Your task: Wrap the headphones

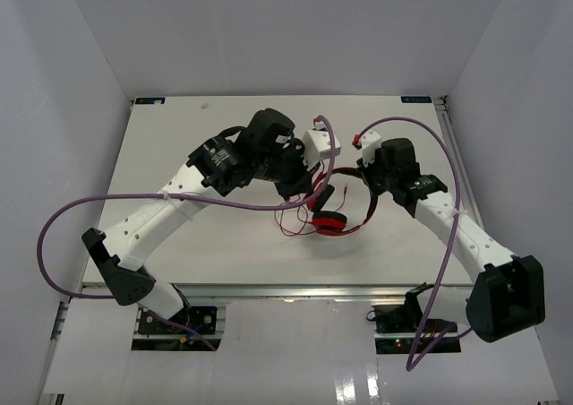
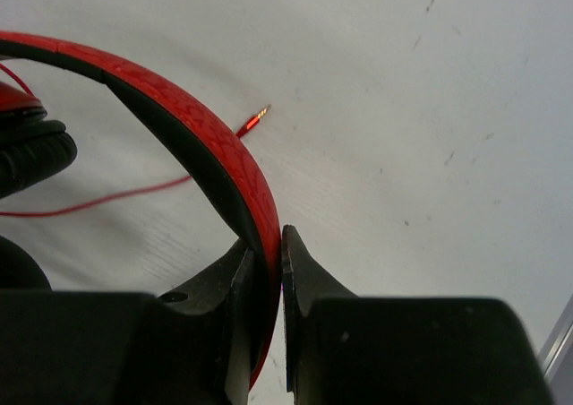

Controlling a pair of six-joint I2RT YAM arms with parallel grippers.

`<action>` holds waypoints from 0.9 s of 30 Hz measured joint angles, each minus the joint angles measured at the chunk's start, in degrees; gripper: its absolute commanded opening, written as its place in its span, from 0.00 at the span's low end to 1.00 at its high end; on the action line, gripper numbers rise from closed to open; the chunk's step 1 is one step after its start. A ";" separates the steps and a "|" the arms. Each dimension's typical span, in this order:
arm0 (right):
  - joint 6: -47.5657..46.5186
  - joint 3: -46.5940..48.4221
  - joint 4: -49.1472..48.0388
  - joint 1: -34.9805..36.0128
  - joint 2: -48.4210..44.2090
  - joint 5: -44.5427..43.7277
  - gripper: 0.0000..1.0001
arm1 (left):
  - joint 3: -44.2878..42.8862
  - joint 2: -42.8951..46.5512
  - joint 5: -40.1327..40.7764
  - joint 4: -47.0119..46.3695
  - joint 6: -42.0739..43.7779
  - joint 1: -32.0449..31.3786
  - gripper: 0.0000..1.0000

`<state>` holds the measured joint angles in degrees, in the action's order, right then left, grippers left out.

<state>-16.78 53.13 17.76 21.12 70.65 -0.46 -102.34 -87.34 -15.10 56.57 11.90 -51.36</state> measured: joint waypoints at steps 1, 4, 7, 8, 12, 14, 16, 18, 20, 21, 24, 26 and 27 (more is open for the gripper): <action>-0.13 1.43 -0.24 0.36 1.07 0.22 0.08 | -0.31 -0.59 0.97 0.31 0.50 -0.35 0.00; -0.75 4.29 -1.54 0.71 2.97 2.34 0.08 | -0.49 -1.45 4.54 1.17 2.12 -0.49 0.00; -3.01 4.56 -2.26 0.72 2.80 7.57 0.08 | -0.49 -1.19 8.54 1.65 4.13 -0.35 0.00; -3.92 4.37 -2.31 0.80 2.57 9.34 0.08 | -0.49 -1.04 9.70 1.72 4.70 -0.29 0.00; -8.28 2.15 -1.54 1.16 0.24 17.40 0.08 | -0.09 -0.07 14.10 1.29 7.08 -0.28 0.00; -10.39 1.13 -0.43 1.68 -1.13 20.48 0.08 | 0.75 0.83 16.39 0.49 8.48 -0.28 0.00; -12.10 0.57 0.75 2.19 -1.85 22.58 0.08 | 1.11 1.61 18.21 -0.47 9.93 -0.28 0.00; -13.03 0.18 1.94 2.63 -1.90 23.97 0.08 | 1.15 2.25 19.32 -1.97 11.17 -0.27 0.00; -13.47 -0.57 2.29 3.24 -1.84 24.84 0.08 | 1.15 3.01 19.69 -3.80 12.60 -0.25 0.00; -13.51 -1.08 2.37 3.56 -1.81 25.30 0.08 | 1.14 3.37 19.72 -4.74 13.23 -0.25 0.00; -13.32 -2.43 3.04 4.29 -1.77 27.60 0.08 | 0.84 4.01 19.91 -6.84 14.82 -0.25 0.00; -12.49 -2.48 3.50 4.73 -1.79 30.01 0.08 | 0.79 4.00 20.27 -7.93 15.56 -0.25 0.00; -11.96 -2.41 3.65 4.89 -1.84 31.46 0.08 | 0.84 3.94 20.37 -8.48 15.87 -0.10 0.00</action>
<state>-28.74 50.72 21.41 26.01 68.82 31.00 -101.50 -83.41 5.27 48.09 27.77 -51.46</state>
